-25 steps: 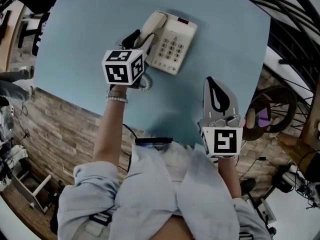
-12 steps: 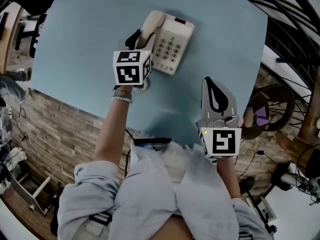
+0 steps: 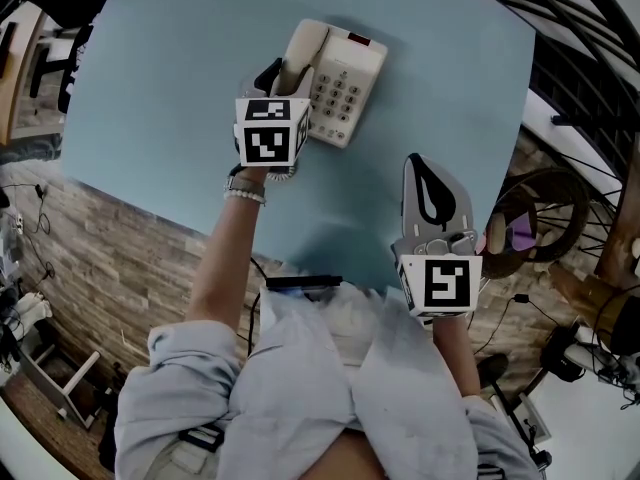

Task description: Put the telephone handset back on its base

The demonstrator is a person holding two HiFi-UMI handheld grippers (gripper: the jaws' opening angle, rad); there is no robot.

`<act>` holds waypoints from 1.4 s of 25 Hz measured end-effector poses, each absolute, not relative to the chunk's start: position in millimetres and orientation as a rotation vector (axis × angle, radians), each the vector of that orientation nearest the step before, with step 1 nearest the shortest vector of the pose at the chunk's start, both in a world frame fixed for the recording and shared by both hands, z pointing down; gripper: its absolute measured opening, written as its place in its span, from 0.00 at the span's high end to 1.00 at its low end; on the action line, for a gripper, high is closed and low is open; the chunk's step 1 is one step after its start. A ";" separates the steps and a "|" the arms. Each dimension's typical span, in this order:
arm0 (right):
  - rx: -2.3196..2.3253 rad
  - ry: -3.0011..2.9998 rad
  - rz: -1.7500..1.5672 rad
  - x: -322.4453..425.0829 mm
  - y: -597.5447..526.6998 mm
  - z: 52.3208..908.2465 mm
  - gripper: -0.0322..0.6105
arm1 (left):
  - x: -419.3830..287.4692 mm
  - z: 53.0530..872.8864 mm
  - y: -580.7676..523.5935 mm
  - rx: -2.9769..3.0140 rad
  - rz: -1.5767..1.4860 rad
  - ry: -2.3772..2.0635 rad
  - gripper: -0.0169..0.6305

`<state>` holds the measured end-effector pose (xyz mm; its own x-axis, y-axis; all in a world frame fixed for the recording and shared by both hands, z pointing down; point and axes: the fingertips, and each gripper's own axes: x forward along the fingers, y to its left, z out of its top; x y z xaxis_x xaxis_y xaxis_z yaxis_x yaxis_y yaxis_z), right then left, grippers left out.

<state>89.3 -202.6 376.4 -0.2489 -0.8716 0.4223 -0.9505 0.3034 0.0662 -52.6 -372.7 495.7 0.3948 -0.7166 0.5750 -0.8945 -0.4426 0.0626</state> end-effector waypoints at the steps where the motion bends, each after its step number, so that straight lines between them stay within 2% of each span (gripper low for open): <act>1: 1.629 -2.199 0.285 89.2 -202.2 376.7 0.94 | -52.2 495.8 -372.3 2.291 0.675 -1.390 0.67; 7: 1.619 -2.215 0.276 88.7 -198.7 374.6 0.94 | -50.9 490.9 -365.3 2.308 0.672 -1.377 0.67; 14: 1.596 -2.255 0.234 86.8 -190.1 363.7 0.94 | -44.5 459.3 -342.7 2.409 0.506 -1.319 0.67; 25: 1.550 -2.329 0.153 80.0 -164.9 340.9 0.94 | -61.2 404.8 -291.1 2.462 0.301 -1.389 0.91; 35: 1.513 -2.397 0.071 76.2 -138.8 314.3 0.94 | -66.5 353.4 -230.8 2.519 0.203 -1.434 0.95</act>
